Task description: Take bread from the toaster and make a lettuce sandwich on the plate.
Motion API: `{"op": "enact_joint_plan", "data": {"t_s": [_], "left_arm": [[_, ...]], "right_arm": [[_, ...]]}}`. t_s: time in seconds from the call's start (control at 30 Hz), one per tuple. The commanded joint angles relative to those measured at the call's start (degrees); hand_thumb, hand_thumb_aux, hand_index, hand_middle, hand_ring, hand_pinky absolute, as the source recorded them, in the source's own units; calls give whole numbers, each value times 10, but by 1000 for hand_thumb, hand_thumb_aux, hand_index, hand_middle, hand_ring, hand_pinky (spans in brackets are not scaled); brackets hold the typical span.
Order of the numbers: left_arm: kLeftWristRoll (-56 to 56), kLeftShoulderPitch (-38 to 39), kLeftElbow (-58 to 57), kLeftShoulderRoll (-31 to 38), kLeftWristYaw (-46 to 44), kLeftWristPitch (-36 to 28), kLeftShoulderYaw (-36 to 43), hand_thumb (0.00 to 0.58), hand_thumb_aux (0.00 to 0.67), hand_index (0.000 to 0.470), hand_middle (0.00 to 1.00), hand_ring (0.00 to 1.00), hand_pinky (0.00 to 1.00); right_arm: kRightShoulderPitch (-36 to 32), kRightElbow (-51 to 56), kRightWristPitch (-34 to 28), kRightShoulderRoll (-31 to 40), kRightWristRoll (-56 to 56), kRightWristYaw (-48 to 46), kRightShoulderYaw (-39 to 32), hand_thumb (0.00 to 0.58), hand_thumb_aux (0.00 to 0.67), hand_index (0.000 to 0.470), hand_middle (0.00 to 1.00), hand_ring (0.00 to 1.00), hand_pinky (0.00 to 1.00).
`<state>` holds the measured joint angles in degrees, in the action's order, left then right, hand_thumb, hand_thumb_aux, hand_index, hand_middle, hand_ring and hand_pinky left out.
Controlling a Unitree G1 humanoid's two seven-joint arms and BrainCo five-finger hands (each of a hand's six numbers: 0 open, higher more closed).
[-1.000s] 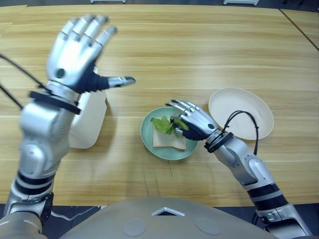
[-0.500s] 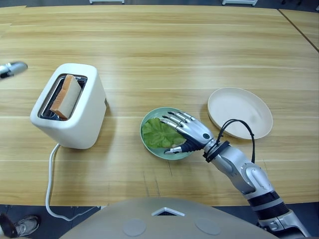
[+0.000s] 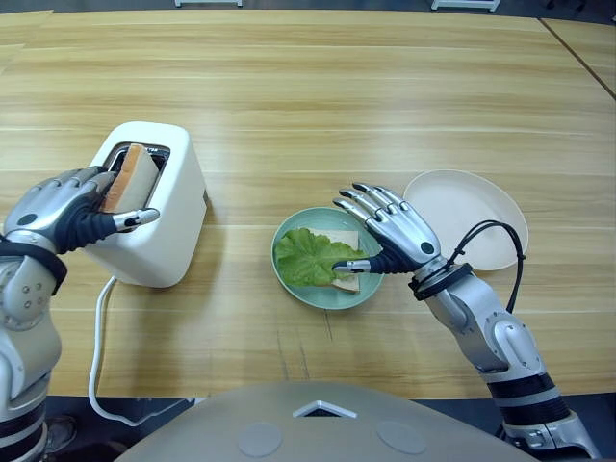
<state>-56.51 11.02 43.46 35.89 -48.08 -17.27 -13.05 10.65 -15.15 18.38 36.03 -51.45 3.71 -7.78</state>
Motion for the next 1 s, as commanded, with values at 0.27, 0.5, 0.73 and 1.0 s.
{"op": "enact_joint_plan", "data": {"t_s": [0.27,0.5,0.73,1.0], "left_arm": [[-48,-104,-26,-37,103,-5,29,580,670,470,1000,1000,1000],[26,-162,-1,-60,156,11,14,580,670,470,1000,1000,1000],[302,-345,14,-85,95,-68,-30,580,670,470,1000,1000,1000],[547,-426,-136,-192,54,-182,88,580,670,470,1000,1000,1000]], "right_arm": [[5,-4,6,-1,4,10,20,0,0,0,0,0,0],[-1,-9,17,4,-4,43,37,0,0,0,0,0,0],[3,-32,78,36,-65,213,110,0,0,0,0,0,0],[5,-70,149,79,-120,354,163,0,0,0,0,0,0]]}}
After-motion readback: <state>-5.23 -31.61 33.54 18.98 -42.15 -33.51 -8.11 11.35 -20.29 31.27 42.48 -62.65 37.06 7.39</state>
